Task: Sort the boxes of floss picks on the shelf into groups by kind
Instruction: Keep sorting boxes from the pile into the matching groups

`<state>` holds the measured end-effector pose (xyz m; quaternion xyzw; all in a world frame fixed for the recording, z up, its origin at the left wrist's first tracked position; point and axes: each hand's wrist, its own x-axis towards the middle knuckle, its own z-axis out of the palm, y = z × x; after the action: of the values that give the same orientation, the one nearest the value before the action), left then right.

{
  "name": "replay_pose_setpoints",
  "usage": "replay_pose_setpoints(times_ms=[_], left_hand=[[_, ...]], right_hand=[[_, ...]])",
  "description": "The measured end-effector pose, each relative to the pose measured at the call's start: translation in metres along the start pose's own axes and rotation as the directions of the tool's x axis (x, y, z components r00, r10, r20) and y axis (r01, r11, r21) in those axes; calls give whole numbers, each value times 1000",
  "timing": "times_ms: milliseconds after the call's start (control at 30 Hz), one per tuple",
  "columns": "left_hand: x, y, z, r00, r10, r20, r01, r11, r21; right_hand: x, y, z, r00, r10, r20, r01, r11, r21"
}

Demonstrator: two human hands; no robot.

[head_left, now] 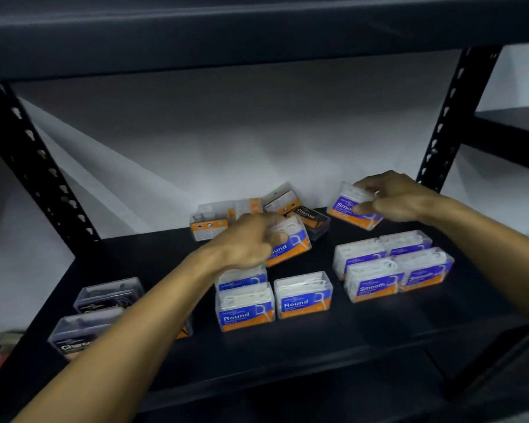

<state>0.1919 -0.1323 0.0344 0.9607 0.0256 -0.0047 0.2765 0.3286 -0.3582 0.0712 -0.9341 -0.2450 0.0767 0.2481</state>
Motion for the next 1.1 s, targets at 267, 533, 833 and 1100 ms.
replay_pose_setpoints(times_ms=[267, 533, 833, 1100], left_hand=[[18, 12, 21, 986, -3, 165, -16, 993, 114], [24, 6, 34, 972, -57, 227, 10, 979, 202], [26, 3, 37, 970, -82, 229, 26, 972, 235], [23, 4, 36, 969, -89, 230, 33, 971, 236]], right_hand=[[13, 28, 5, 992, -92, 87, 96, 995, -40], [27, 32, 15, 976, -141, 167, 151, 987, -50], [35, 30, 25, 950, -108, 293, 134, 988, -72], [41, 32, 36, 933, -106, 345, 149, 984, -98]])
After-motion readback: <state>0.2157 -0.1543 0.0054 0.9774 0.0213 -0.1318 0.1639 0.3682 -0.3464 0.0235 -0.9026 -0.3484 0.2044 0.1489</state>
